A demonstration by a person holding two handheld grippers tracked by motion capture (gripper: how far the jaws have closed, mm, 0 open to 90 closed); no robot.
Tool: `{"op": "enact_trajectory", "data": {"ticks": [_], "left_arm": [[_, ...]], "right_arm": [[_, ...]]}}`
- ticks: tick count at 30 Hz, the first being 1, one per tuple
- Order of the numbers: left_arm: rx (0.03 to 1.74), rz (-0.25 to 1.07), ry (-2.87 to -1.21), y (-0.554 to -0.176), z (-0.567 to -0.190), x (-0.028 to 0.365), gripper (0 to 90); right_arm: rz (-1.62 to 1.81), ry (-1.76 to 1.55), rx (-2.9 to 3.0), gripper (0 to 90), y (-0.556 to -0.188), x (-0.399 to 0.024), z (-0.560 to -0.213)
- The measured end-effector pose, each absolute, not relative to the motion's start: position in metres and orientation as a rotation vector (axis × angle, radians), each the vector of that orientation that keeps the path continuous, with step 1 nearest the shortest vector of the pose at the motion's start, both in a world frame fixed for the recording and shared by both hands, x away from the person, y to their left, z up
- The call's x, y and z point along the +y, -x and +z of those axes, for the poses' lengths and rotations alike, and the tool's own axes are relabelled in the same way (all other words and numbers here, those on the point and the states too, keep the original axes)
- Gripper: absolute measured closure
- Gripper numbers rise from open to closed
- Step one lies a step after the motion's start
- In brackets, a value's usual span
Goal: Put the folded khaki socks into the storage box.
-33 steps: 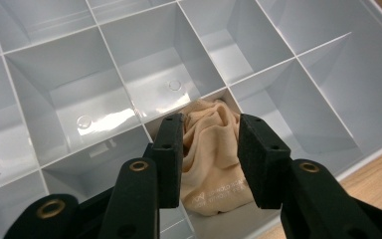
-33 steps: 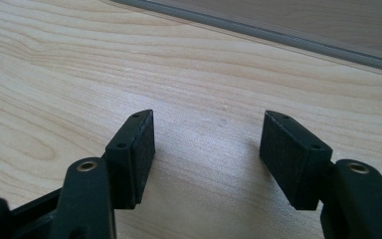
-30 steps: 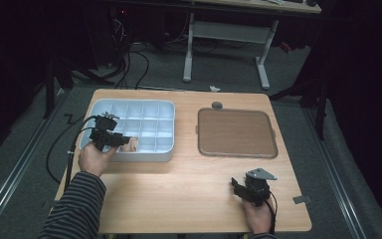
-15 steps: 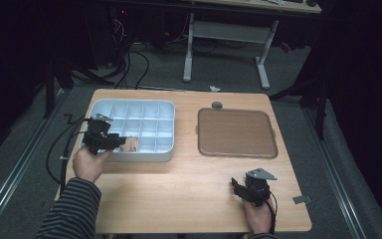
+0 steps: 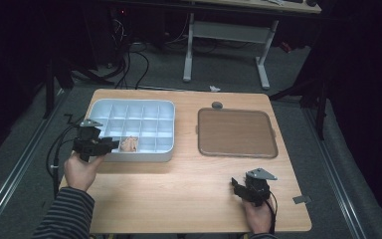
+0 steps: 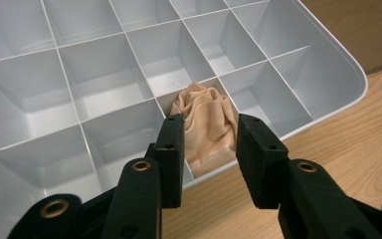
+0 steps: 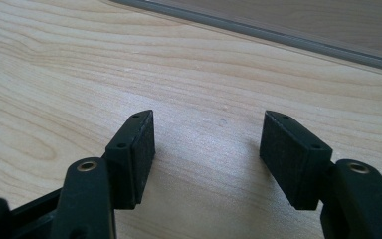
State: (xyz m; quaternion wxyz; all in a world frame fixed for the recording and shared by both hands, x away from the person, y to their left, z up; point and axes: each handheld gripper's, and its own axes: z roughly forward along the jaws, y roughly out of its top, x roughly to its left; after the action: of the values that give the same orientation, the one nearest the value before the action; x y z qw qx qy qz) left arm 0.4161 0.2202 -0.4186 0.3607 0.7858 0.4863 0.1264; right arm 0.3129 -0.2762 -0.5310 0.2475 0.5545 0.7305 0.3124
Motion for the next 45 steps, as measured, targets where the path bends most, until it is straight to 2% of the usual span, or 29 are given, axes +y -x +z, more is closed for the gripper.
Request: {"op": "enact_trajectory", "data": {"ticks": [25,45], "left_arm": [[1.276,0.320,-1.951,-0.386,-0.430,0.230,63.7],[1.259,0.284,-1.962,-0.367,-0.442,0.224,61.9]], "right_arm": [[0.851,-1.507,1.996,37.7,-0.313,-0.276,-0.531],[0.850,-1.506,1.996,37.7,-0.313,-0.276,-0.531]]}}
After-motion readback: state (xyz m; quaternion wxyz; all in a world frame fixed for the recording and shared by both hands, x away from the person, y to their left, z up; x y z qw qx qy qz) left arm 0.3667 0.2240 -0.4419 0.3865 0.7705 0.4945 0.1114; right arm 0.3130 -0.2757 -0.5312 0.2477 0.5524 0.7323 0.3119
